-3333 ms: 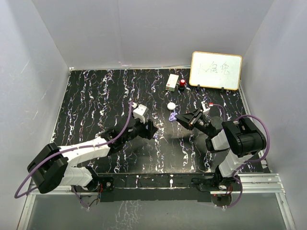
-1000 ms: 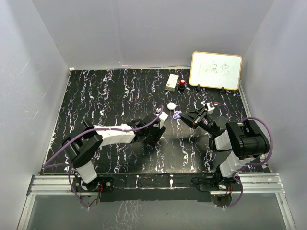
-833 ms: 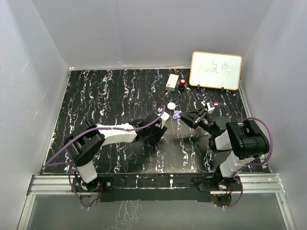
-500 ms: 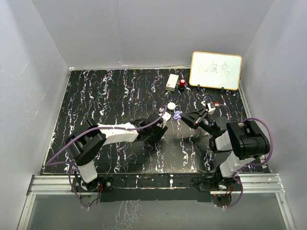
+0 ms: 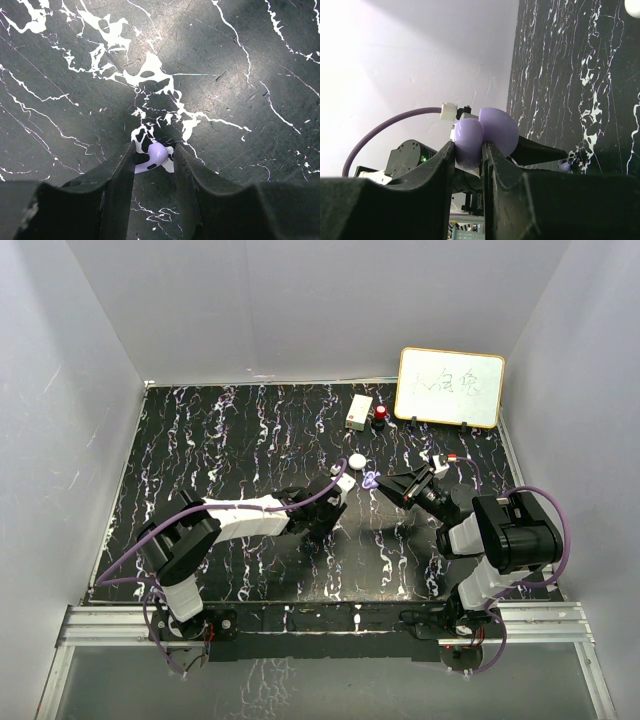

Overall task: Insert the wireless bluetooth earbuds into the charging case
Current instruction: Pick up the earbud from the center of the board.

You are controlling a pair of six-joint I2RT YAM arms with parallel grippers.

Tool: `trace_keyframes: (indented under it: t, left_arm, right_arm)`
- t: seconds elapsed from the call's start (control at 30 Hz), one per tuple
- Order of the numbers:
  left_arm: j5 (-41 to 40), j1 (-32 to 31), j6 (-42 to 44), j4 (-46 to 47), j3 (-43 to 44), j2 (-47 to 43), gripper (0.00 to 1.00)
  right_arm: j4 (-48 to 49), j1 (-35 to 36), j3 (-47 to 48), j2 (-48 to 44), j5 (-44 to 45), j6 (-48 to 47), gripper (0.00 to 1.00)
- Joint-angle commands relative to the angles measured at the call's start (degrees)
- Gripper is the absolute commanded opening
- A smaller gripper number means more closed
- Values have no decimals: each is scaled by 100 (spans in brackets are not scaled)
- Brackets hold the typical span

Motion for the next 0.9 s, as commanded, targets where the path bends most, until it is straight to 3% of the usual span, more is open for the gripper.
trace_keyframes:
  t: [0.0,0.87]
  left_arm:
    - [-10,-28,-36,-430,112,72,32]
    - [-368,-25,-84,-424,309,-303,2]
  right_arm:
    - [992,-37,-25,-185,-51,9,0]
    - [992,-72,-79,-284,-68,14,0]
